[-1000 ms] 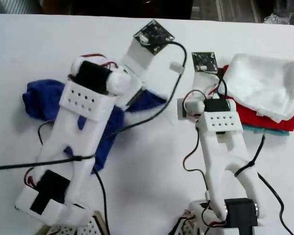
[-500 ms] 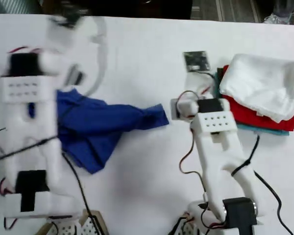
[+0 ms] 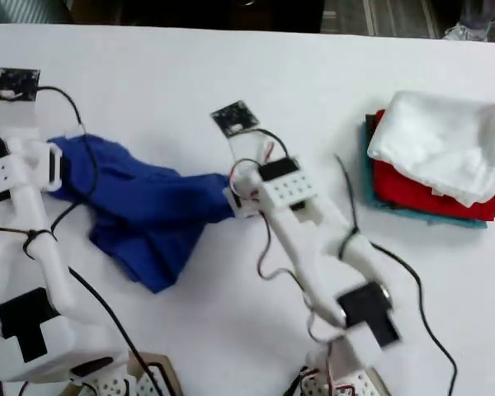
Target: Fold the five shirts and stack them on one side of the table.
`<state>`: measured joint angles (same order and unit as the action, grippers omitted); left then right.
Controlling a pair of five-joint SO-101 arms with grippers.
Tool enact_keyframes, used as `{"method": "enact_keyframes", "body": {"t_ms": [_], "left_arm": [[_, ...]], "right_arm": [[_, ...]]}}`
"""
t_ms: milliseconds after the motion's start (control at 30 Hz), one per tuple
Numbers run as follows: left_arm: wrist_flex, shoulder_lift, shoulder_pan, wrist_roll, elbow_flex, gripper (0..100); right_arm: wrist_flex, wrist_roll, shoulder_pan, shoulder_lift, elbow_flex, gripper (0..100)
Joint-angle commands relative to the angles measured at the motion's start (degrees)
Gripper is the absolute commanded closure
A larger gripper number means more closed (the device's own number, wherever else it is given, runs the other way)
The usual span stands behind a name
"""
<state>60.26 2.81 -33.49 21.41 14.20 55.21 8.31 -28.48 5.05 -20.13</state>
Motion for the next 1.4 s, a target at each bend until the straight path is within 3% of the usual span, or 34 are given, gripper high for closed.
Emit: {"method": "enact_keyframes", "body": {"t_ms": [0, 100, 200, 600, 733, 800, 967, 1167, 1367], "left_arm": [[-3.6, 0.5, -1.1, -0.4, 1.9, 78], [-4.4, 0.5, -2.9, -0.4, 2.7, 78], [-4.4, 0.5, -4.0, -0.3, 2.7, 78], [-4.7, 0.4, -4.2, -0.3, 2.9, 78], [-4.3, 0.7, -4.6, -0.3, 2.9, 78], [-4.5, 1.0, -7.1, -0.9, 2.3, 78], [-5.5, 0.6, -19.5, -6.6, -0.5, 78], [-5.5, 0.6, -32.4, -8.1, -2.3, 78], [-5.5, 0.6, -35.9, -8.0, -2.3, 78]], "right_arm": [[0.0, 2.1, -0.5, 9.9, 9.6, 79.6], [3.6, 3.3, 0.7, 16.6, 18.1, 83.5], [7.8, 3.0, 3.6, 18.9, 27.4, 98.9], [30.2, 2.9, 15.3, 19.3, 59.0, 97.8], [35.0, 2.9, 9.0, 19.4, 55.8, 96.6], [35.3, 2.9, 3.8, 19.4, 54.3, 90.8], [33.2, 2.9, -8.7, 19.3, 54.1, 73.6], [29.6, 2.9, -20.7, 21.7, 52.4, 72.3], [23.0, 3.4, -21.4, 32.4, 50.9, 72.3]]}}
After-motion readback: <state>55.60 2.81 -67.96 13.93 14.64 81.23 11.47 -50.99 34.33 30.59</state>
